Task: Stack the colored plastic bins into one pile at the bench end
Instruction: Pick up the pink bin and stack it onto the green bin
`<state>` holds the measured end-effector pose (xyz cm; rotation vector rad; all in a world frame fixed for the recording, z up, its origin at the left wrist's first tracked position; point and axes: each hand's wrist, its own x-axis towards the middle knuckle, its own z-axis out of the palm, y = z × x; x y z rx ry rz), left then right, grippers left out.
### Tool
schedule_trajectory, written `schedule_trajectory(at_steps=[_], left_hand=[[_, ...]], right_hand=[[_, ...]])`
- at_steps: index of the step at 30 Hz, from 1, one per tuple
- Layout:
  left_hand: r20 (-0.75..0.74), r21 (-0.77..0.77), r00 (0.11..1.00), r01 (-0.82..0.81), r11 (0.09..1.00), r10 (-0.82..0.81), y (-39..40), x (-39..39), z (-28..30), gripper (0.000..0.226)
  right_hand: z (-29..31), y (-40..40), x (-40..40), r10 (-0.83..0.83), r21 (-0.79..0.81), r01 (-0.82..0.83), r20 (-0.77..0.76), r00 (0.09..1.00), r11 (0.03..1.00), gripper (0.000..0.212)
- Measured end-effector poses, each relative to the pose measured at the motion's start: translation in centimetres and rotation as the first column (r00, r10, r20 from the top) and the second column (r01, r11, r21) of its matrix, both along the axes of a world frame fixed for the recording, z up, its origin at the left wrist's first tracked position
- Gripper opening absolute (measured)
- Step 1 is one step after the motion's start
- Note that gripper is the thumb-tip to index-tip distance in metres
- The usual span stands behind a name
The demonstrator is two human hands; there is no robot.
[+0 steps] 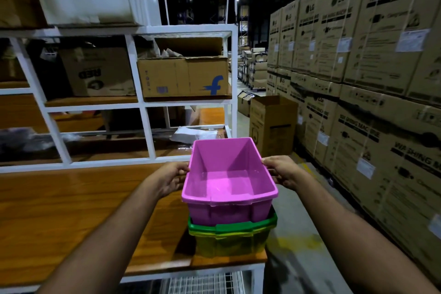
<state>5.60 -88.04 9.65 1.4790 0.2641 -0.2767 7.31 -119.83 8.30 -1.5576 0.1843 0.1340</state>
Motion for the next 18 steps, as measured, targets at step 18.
schedule_trajectory(at_steps=[18], left_hand=[[0.174,0.257,0.982,-0.119,0.959,0.075,2.0,-6.3,-0.8,0.016]], right_hand=[[2.0,4.6,-5.0,0.275,-0.896,0.101,0.238,0.931,0.432,0.039]])
